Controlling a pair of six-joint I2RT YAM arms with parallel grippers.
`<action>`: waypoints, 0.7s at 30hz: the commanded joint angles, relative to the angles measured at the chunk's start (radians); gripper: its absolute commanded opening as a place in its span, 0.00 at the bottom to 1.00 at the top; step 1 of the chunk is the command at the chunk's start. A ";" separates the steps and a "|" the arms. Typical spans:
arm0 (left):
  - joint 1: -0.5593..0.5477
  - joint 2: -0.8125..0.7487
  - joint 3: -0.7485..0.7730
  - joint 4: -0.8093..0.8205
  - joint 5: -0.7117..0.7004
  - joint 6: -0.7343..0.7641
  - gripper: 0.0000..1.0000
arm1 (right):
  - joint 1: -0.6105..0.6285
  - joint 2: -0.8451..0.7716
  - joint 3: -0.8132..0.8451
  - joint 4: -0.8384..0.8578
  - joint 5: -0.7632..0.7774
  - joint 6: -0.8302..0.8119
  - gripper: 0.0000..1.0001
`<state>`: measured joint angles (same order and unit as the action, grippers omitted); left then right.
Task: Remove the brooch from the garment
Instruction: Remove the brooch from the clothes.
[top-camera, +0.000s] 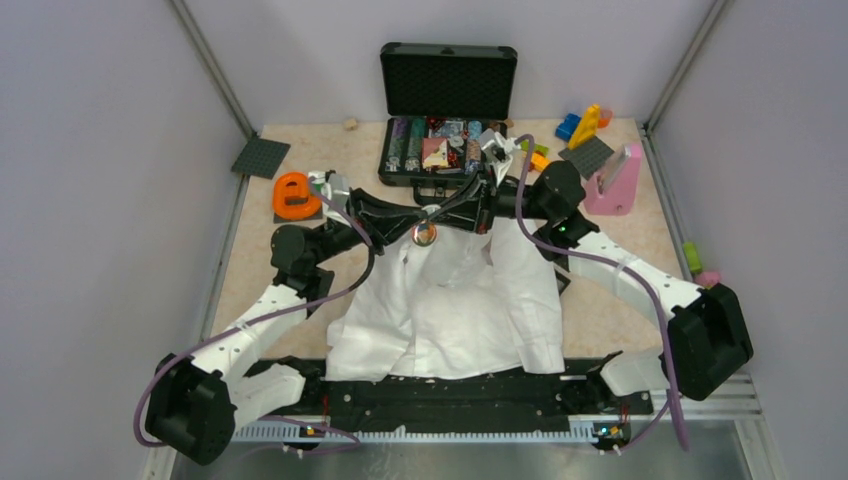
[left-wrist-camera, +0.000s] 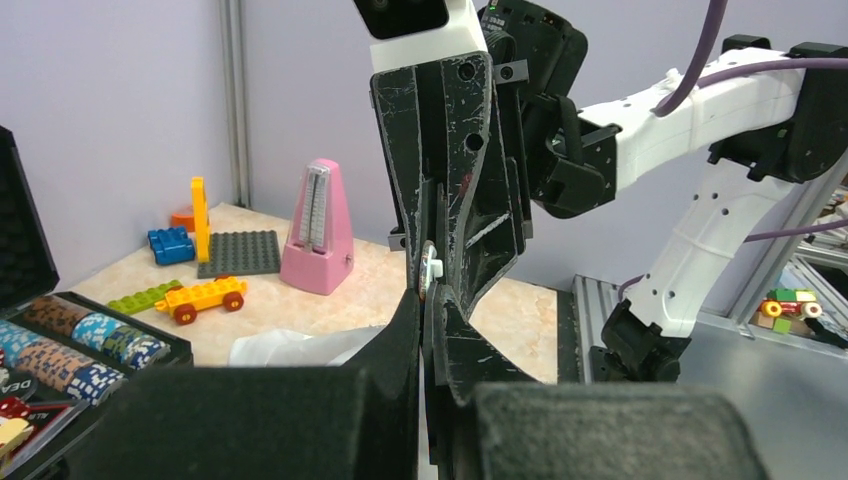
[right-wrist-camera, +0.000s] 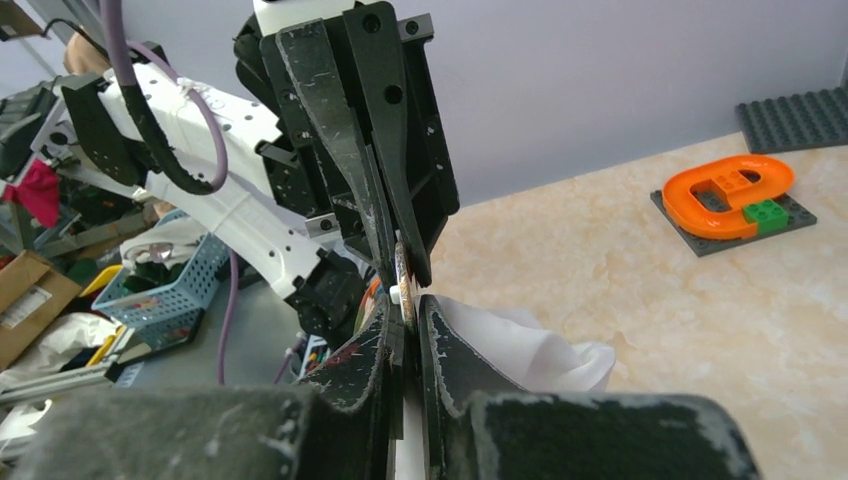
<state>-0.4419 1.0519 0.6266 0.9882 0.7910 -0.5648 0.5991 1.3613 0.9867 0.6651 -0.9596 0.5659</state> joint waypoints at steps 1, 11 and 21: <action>-0.031 -0.008 0.036 -0.008 0.074 0.033 0.00 | 0.038 0.023 0.069 -0.118 0.094 -0.085 0.09; -0.028 -0.051 0.068 -0.247 -0.079 0.164 0.00 | 0.041 -0.019 0.067 -0.239 0.110 -0.188 0.25; -0.020 -0.084 0.041 -0.276 -0.152 0.186 0.00 | -0.014 -0.122 -0.068 -0.139 0.163 -0.154 0.65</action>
<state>-0.4614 0.9897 0.6468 0.6853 0.6724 -0.3897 0.6060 1.3006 0.9470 0.4400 -0.8330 0.3912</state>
